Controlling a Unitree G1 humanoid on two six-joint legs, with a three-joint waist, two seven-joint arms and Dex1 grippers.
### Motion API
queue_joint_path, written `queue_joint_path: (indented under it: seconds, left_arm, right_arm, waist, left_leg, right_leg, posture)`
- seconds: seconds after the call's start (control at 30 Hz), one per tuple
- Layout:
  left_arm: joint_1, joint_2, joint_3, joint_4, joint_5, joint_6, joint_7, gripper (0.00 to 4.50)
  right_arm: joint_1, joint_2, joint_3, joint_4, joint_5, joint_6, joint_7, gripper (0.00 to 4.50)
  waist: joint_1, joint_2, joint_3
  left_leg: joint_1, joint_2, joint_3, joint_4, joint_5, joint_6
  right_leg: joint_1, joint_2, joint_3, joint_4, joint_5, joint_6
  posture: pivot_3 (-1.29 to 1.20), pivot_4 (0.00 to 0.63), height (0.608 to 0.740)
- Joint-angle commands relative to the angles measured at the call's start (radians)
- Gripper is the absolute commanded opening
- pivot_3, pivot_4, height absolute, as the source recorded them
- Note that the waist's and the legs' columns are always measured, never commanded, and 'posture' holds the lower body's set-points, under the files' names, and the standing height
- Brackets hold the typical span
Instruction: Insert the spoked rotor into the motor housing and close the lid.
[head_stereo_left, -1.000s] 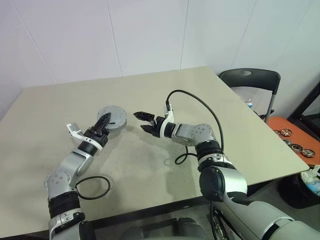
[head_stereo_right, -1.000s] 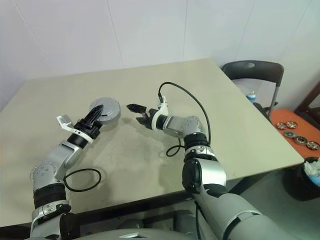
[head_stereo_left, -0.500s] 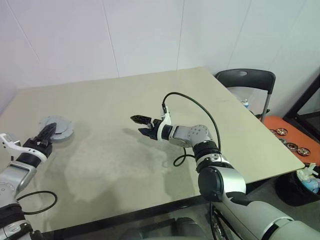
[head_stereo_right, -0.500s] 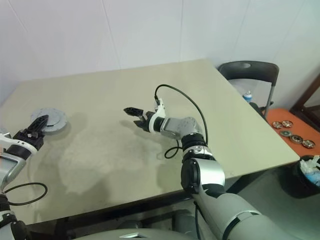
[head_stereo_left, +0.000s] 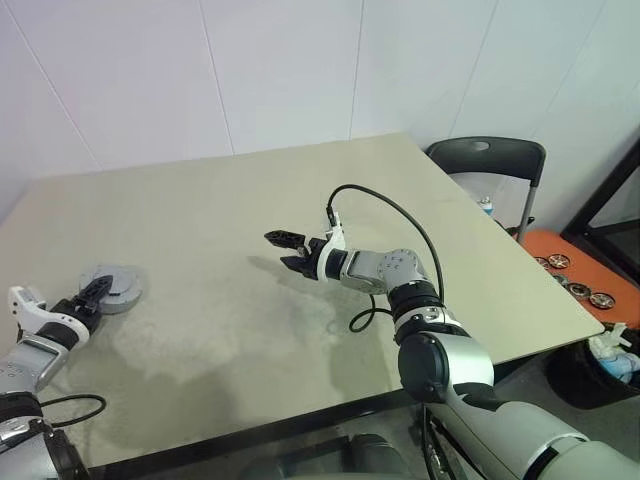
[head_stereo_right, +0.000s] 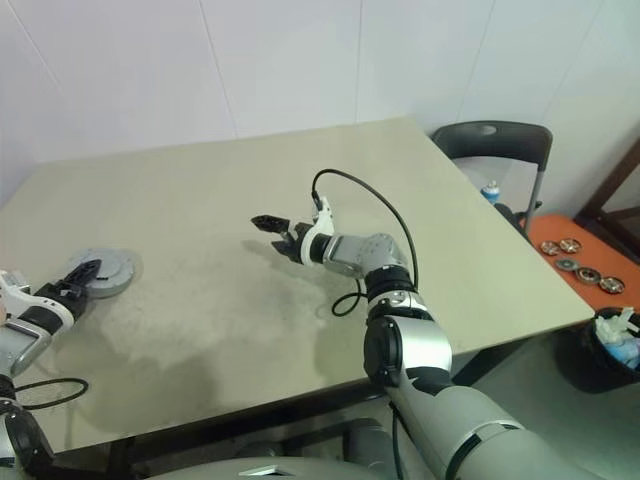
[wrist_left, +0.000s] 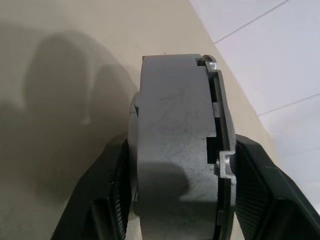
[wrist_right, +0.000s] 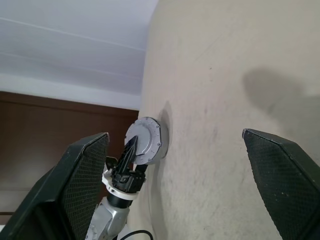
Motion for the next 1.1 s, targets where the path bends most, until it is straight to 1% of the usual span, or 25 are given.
queue_joint_path:
  seconds: [0.03,0.1,0.2,0.33,0.4,0.57,0.7,0.8,0.93,1.0,1.1]
  left_arm:
    - [-0.020,0.051,0.004,0.023,0.058,-0.051,-0.041,2.50]
    - [-0.018,0.058,0.001,0.040,0.088,-0.068,-0.054,2.50]
    - [-0.013,0.070,-0.004,0.068,0.128,-0.093,-0.063,2.50]
    - [0.001,0.082,-0.016,0.089,0.172,-0.109,-0.079,3.56]
    - [0.003,0.097,-0.006,0.102,0.179,-0.096,-0.093,4.23]
    - [0.028,0.158,0.012,0.131,0.208,-0.119,-0.114,4.23]
    - [0.072,0.249,0.026,0.143,0.216,-0.095,-0.195,4.23]
    - [0.089,0.288,0.032,0.158,0.225,-0.098,-0.228,4.23]
    - [0.107,0.353,0.026,0.129,0.238,-0.091,-0.326,4.23]
    - [0.112,0.344,-0.018,0.015,0.244,-0.066,-0.389,4.23]
    - [0.130,0.305,-0.098,-0.234,0.239,-0.021,-0.444,4.23]
  right_arm:
    - [-0.016,-0.001,-0.001,-0.032,0.006,-0.007,-0.002,4.46]
    - [-0.016,-0.001,0.000,-0.033,0.005,-0.009,-0.003,4.46]
    - [-0.016,0.002,0.004,-0.029,0.001,-0.013,-0.007,4.46]
    - [-0.017,0.005,0.004,-0.024,0.000,-0.014,-0.006,4.50]
    - [-0.017,0.006,0.006,-0.022,-0.001,-0.015,-0.005,4.50]
    - [-0.016,0.009,0.011,-0.022,-0.002,-0.011,-0.001,4.50]
    - [-0.011,0.014,0.015,-0.022,-0.003,-0.012,0.001,4.50]
    - [-0.010,0.016,0.013,-0.020,-0.001,-0.014,-0.001,4.50]
    - [-0.010,0.018,0.019,-0.022,-0.004,-0.017,0.009,4.50]
    - [-0.012,0.010,0.046,-0.046,-0.010,-0.005,0.049,4.50]
    - [-0.017,-0.018,0.121,-0.102,-0.029,0.037,0.145,4.50]
  waist:
    - [-0.004,0.000,0.000]
    - [-0.010,0.000,0.000]
    - [-0.023,0.000,0.000]
    - [-0.031,0.000,0.000]
    - [-0.027,-0.001,-0.001]
    - [-0.031,-0.001,-0.001]
    - [-0.030,0.000,0.000]
    - [-0.025,0.002,0.001]
    - [-0.021,0.001,0.001]
    - [-0.020,0.001,0.001]
    - [-0.019,0.000,0.001]
  left_leg:
    - [0.000,0.000,0.000,0.000,0.000,0.001]
    - [0.001,0.000,0.000,0.000,-0.002,0.004]
    - [0.001,0.000,0.000,0.000,-0.002,0.004]
    - [0.004,0.000,0.000,0.000,-0.002,0.003]
    - [0.003,0.000,0.000,0.000,-0.001,0.003]
    - [0.004,0.000,0.000,0.000,-0.001,0.003]
    - [0.002,0.000,0.000,-0.001,-0.001,0.003]
    - [0.002,0.000,-0.001,-0.001,-0.001,0.003]
    - [0.002,-0.001,-0.001,-0.001,-0.001,0.003]
    - [0.002,-0.001,-0.001,-0.001,-0.001,0.003]
    - [0.002,-0.001,-0.002,0.000,-0.001,0.003]
  right_leg:
    - [0.000,0.000,0.000,0.000,0.000,0.000]
    - [0.000,0.000,0.000,0.002,0.000,0.000]
    - [0.000,0.000,0.000,0.004,0.000,0.000]
    - [0.000,0.000,0.001,0.008,0.000,0.000]
    - [0.000,0.000,0.001,0.008,0.000,0.000]
    - [0.000,0.000,0.000,0.008,0.000,0.000]
    - [-0.002,0.000,0.000,0.008,0.000,0.000]
    - [-0.002,0.000,0.000,0.007,0.000,0.000]
    - [-0.001,-0.001,0.000,0.008,0.000,0.000]
    - [-0.001,-0.001,0.000,0.008,0.000,0.000]
    - [0.000,-0.001,0.000,0.008,0.000,0.000]
  posture:
    - [0.00,0.000,0.740]
    - [0.00,0.000,0.740]
    - [0.00,0.000,0.740]
    - [0.00,0.000,0.740]
    - [0.00,0.000,0.740]
    - [0.00,0.000,0.740]
    - [0.00,0.000,0.740]
    - [0.00,0.000,0.740]
    - [0.00,0.000,0.740]
    - [0.00,0.000,0.740]
    - [0.00,0.000,0.740]
